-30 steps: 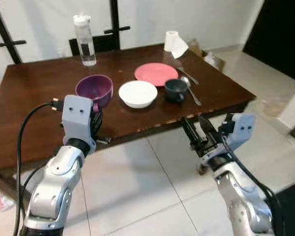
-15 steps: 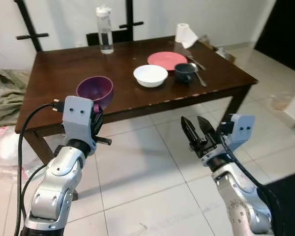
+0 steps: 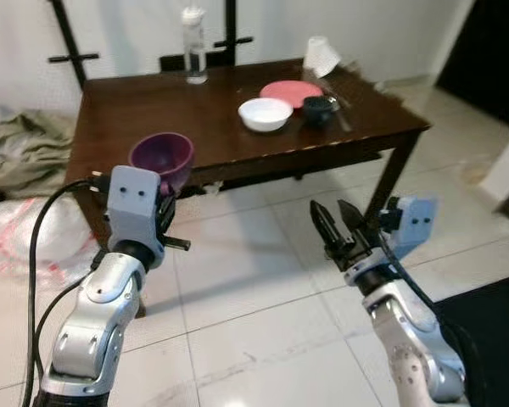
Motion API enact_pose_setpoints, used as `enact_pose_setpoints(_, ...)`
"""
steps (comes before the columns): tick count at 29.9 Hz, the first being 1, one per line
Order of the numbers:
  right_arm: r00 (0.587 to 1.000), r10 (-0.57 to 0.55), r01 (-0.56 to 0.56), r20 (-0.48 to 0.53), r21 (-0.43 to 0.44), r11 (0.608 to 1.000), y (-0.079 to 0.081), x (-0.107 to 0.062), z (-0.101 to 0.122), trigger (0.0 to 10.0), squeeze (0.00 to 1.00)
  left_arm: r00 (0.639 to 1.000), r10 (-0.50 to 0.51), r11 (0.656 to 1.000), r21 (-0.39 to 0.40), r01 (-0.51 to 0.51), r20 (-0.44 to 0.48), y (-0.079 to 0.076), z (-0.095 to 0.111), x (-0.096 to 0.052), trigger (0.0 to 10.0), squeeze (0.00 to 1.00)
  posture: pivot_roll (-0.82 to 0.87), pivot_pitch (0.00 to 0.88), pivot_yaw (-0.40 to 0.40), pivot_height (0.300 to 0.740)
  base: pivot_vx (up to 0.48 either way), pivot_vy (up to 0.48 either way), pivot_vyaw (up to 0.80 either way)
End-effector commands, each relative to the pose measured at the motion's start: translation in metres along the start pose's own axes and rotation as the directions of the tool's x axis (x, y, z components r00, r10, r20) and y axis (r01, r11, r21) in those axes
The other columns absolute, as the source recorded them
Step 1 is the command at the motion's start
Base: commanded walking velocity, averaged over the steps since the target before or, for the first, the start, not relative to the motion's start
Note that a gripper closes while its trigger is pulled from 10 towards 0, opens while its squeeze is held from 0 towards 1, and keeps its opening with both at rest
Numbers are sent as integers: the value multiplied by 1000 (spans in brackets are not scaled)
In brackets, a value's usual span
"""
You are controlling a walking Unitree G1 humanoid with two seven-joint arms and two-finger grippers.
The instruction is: Setting the table
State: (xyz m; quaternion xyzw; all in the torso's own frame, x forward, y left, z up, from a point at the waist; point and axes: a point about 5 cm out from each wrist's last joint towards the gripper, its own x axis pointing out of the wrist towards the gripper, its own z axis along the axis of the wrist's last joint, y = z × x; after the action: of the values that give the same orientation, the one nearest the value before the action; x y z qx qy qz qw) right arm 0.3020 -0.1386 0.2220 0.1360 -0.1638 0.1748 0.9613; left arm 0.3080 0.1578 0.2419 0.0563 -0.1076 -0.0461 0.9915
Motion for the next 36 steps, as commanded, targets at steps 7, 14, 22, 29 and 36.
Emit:
enact_pose_setpoints(7, 1000, -14, 14, -13, 5, 1000, -2, -1, -3, 10000, 0, 999, 14, 1000, 4, -14, -45, 1, -8, 0, 10000, 0, 74, 127, 75, 740, 0, 0, 157)
enact_pose_setpoints(14, 1000, -19, 19, -15, 2, 1000, -2, -1, -3, 10000, 0, 998, 25, 1000, 8, -24, -51, 2, -9, 0, 10000, 0, 74, 127, 75, 740, 0, 0, 756)
enact_pose_setpoints(22, 1000, -16, 16, -15, 2, 1000, -2, -2, -2, 10000, 0, 998, 30, 1000, 8, -29, -56, 2, -10, 0, 10000, 0, 73, 129, 76, 740, 0, 0, 794)
enact_pose_setpoints(29, 1000, -15, 15, -13, 1, 1000, -2, -1, -2, 10000, 0, 997, 42, 999, 14, -41, -63, 3, -11, 0, 10000, 0, 74, 132, 75, 740, 0, 0, 794)
enact_pose_setpoints(36, 1000, -12, 12, -11, 3, 1000, -1, -1, -2, 10000, 0, 996, 57, 998, 18, -56, -65, 4, -12, 0, 10000, 0, 75, 131, 76, 740, 0, 0, 788)
